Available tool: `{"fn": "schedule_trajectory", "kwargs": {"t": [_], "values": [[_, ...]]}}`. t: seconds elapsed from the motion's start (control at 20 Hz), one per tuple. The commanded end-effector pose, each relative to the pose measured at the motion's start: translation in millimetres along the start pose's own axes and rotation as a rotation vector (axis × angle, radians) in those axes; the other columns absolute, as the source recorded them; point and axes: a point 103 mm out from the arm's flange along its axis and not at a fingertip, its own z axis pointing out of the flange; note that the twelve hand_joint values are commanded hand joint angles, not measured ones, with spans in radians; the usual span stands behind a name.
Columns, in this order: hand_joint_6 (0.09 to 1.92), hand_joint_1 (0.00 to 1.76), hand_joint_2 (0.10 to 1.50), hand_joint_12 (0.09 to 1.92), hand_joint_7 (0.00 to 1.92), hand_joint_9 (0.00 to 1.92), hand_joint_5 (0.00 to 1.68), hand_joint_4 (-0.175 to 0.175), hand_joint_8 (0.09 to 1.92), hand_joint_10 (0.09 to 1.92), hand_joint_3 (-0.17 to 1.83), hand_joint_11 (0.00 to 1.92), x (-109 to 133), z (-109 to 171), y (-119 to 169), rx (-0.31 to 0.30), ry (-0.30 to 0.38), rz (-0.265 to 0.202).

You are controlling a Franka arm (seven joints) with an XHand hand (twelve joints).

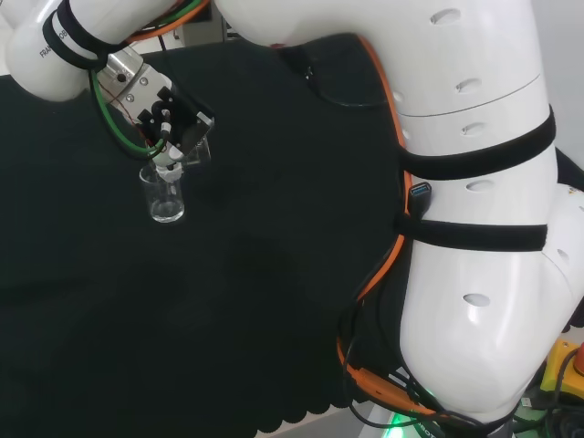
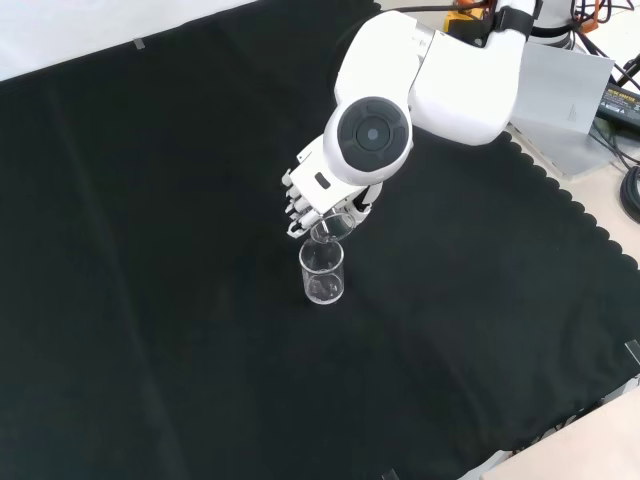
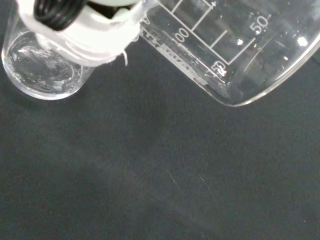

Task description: Pour the water from the handheld beaker into the one on the table.

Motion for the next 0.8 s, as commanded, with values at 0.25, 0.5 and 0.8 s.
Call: {"fn": "schedule_trajectory", "kwargs": {"t": [0.25,0.5,0.8], "values": [[0.09,1.17,1.02,0.80,1.68,1.54,1.52,0.045,0.09,0.28,-0.17,1.26,-0.5,-0.8,-1.3,0.003,0.010,-0.004],[0.09,1.17,1.02,0.80,1.68,1.54,1.52,0.046,0.09,0.29,-0.17,1.26,-1.8,-1.5,-1.9,0.001,0.023,-0.005],[0.09,1.17,1.02,0.80,1.68,1.54,1.52,0.048,0.09,0.29,-0.17,1.26,-9.0,-4.9,-2.9,-0.011,0.068,-0.010]]}}
